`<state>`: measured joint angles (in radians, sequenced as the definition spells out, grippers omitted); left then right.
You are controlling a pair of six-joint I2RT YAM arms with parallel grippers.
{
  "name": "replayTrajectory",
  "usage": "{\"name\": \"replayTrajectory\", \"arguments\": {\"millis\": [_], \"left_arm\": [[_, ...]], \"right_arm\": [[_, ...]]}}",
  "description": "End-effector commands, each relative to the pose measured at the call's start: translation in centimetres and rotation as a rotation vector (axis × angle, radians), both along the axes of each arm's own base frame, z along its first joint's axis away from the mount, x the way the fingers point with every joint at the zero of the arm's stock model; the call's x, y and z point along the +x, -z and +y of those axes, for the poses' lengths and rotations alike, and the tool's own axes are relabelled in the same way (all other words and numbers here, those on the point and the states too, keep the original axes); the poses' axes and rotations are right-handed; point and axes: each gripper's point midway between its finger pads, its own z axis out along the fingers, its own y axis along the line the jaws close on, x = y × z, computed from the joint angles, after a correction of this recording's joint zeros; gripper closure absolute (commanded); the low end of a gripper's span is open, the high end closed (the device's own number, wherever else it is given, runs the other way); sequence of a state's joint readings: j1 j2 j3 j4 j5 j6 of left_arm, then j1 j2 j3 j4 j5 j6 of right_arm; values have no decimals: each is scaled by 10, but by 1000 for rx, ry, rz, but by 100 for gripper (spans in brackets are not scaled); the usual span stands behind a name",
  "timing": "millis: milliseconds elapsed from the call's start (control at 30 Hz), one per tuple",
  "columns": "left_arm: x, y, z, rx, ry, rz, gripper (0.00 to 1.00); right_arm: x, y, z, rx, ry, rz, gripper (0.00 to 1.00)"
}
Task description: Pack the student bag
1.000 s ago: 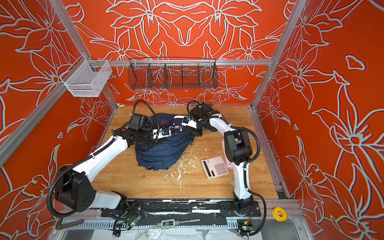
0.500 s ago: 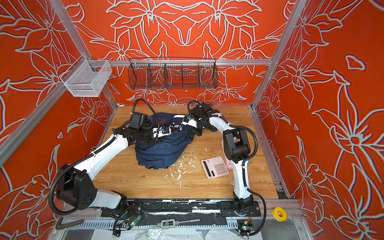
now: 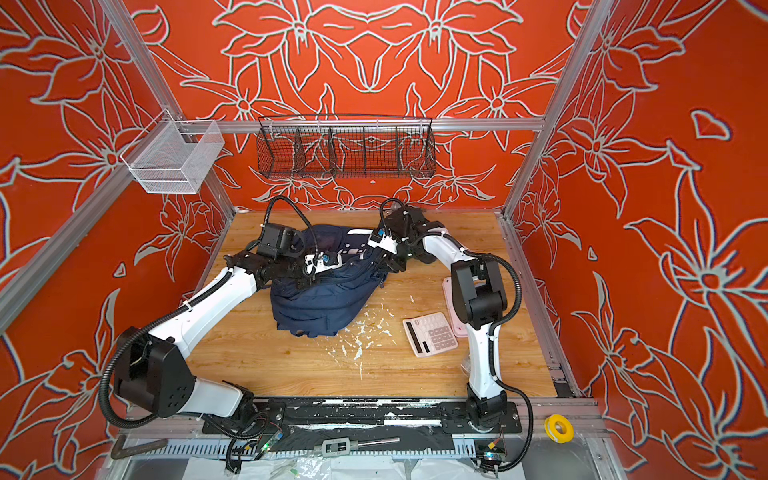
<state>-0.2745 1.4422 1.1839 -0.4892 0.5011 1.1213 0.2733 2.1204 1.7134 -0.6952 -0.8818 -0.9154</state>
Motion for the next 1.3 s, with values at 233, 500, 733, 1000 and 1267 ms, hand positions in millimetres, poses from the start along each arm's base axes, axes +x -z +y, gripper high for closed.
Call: {"name": "replayTrajectory", "arguments": {"millis": [233,500,733,1000,1267], "left_arm": [[10,-33,4,-94,9,-99,100],[10,-35,22,-225,2,-45,100],[7,-27,28,-231,5,-27,100],[7,-23,34,-243,-11,-12,100],[16,-20,35,-248,-25,-8,100]], "right_arm": [[-5,-30,7,158,-44,241,56],[2,-14,31,117,62,389,53],[22,-4,40,170,168,454,48],[18,16,44,159,148,577,47],[-5,-5,49,248,59,613,54]]}}
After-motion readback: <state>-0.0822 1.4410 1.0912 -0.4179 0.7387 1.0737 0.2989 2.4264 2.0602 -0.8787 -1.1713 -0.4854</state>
